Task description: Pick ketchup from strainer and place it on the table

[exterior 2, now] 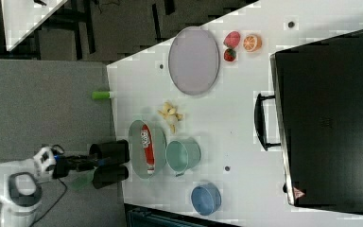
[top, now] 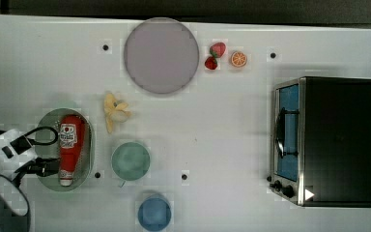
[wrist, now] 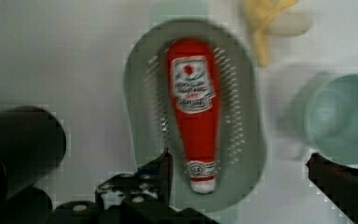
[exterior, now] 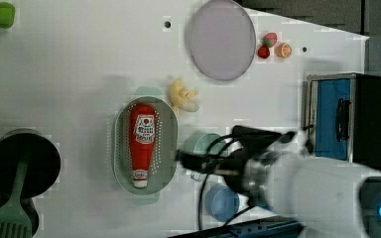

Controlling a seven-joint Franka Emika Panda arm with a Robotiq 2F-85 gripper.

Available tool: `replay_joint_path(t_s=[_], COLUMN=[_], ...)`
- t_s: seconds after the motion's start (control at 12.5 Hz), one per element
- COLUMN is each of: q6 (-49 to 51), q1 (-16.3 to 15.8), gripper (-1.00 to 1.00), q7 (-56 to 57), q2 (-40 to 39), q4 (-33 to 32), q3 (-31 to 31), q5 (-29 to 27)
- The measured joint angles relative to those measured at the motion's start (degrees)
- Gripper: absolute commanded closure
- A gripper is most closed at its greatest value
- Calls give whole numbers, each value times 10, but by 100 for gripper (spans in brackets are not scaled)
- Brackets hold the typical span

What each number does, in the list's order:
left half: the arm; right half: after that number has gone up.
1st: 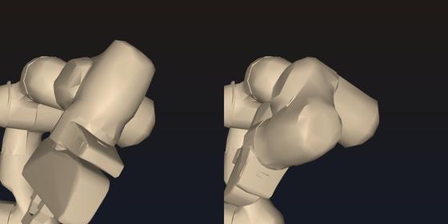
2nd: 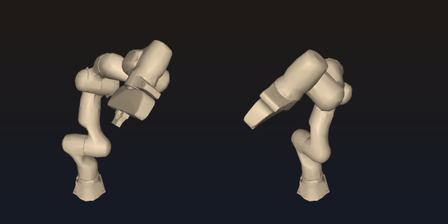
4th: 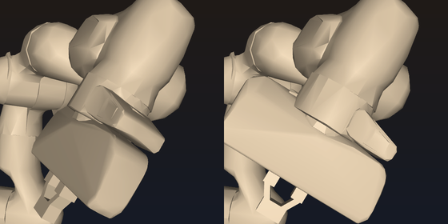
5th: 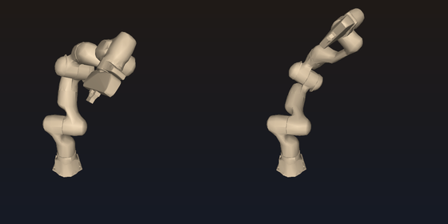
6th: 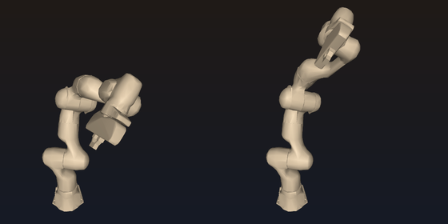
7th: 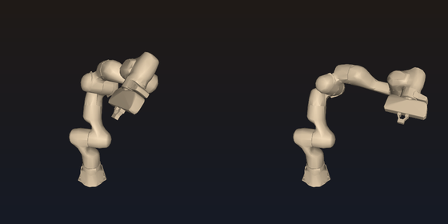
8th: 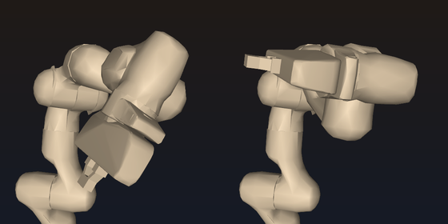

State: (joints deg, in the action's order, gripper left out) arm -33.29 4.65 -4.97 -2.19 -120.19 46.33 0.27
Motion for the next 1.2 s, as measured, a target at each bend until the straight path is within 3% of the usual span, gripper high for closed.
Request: replay_joint_path(t_s=[0.48,0.88,1.2], q6=[-180,-266,-299], q1=[-4,6,-2], gripper=[-100,-100,-100], q7=[-2,-30,-84], q2=[-117,-244,-298], q4=[-101,-91,-88], q3=[4,-10,-36], q5=[105,176,250])
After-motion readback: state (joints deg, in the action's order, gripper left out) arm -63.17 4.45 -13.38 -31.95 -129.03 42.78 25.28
